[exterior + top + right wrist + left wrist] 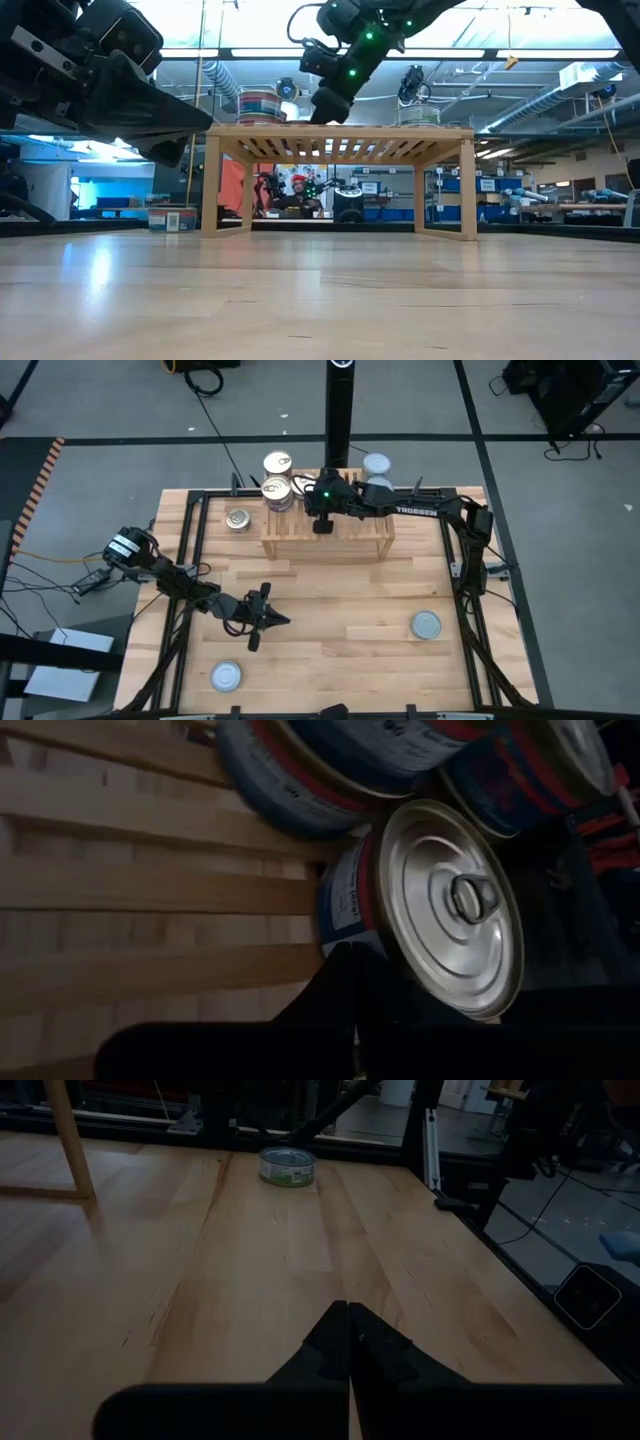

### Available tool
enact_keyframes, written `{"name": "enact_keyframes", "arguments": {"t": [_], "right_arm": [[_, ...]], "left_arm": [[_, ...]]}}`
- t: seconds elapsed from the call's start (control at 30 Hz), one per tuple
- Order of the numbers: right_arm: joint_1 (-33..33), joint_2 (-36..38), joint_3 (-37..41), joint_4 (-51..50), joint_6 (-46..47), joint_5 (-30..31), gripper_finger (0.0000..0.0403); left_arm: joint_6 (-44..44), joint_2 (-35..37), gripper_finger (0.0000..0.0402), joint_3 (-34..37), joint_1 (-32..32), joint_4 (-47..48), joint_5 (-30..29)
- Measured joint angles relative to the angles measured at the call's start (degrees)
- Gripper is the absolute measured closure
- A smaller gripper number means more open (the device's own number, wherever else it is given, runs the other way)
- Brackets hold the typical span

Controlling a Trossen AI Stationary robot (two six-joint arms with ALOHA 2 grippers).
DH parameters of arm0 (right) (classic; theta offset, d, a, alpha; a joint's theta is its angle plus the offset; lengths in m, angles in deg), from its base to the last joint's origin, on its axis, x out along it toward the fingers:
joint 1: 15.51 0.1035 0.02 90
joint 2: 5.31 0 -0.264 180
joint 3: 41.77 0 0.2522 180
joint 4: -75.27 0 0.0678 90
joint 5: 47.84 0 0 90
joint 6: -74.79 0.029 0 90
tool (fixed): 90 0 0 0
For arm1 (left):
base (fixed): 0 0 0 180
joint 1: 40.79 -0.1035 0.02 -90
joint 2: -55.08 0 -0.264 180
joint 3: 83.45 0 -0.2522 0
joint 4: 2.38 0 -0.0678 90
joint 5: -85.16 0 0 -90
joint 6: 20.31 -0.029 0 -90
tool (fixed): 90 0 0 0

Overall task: Stack canned seafood by type on shelf
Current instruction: Put the blue-pink tuna can on the shelf, then put the green tuna can on the shelf

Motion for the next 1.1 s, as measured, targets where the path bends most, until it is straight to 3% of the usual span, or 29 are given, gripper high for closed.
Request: {"name": "enact_keyframes", "arguments": {"t": [0.37,0.53,0.7,0.87,1.1], "right_arm": [[0.2,0.8,0.0,1.0,-0.7,-0.1,0.0395],[5.0,5.9,-1.5,-6.9,0.8,-0.2,0.0397],[12.6,11.2,-1.8,-20.8,11.2,0.2,0.0397],[21.5,14.5,0.0,-34.3,25.4,-3.2,0.0397],[35.2,16.5,9.5,-36.1,43.9,-7.3,0.0397]], "left_arm": [[-0.1,0.0,0.04,0.0,0.0,0.0,0.0],[-0.2,0.0,0.04,0.0,0.0,1.4,0.0],[-1.8,0.0,0.04,0.0,-0.1,1.7,0.0],[-4.6,0.0,0.04,-0.6,-1.0,1.2,-0.2],[-9.5,0.0,0.04,-1.9,-2.7,1.3,3.7]]}}
